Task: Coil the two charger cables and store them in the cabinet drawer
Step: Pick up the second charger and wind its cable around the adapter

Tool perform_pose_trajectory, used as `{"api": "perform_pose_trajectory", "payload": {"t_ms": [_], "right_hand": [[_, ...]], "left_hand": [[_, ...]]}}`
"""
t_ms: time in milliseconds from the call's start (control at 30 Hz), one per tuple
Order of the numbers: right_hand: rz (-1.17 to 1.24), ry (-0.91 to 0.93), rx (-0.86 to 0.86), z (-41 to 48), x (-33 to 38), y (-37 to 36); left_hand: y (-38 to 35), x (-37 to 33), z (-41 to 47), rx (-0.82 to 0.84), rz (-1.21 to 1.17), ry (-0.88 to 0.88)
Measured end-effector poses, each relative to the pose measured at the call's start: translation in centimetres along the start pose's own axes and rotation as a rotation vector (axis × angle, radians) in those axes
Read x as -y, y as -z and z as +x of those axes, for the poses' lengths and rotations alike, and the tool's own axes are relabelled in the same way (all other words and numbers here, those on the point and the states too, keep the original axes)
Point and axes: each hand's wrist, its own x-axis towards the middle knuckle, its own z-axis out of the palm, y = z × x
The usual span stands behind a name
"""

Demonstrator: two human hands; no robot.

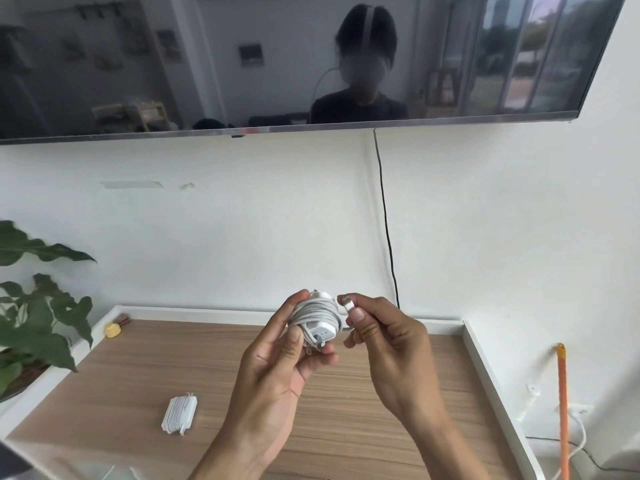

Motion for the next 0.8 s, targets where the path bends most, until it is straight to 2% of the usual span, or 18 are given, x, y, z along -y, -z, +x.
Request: {"api": "perform_pose_trajectory", "payload": {"t_ms": [100,367,667,800], "right_hand": [[0.013,-0.022,0.100,0.7,0.1,0.7],[0.037,-0.027,0.191,1.3,0.0,1.1],[-0.051,0.010,0.231,1.7,-0.8,1.0],[-0.159,0.101,0.196,1.5,-1.4,0.9]], "left_hand": [[0.0,-0.3,-0.2,0.013,-0.004,0.015],[0.1,-0.6,-0.4,-0.002,-0.041,0.077],[0.4,-0.4,-0.6,-0.019,-0.037,0.102],[0.5,-0.1,-0.8,-0.050,-0.028,0.106]]}}
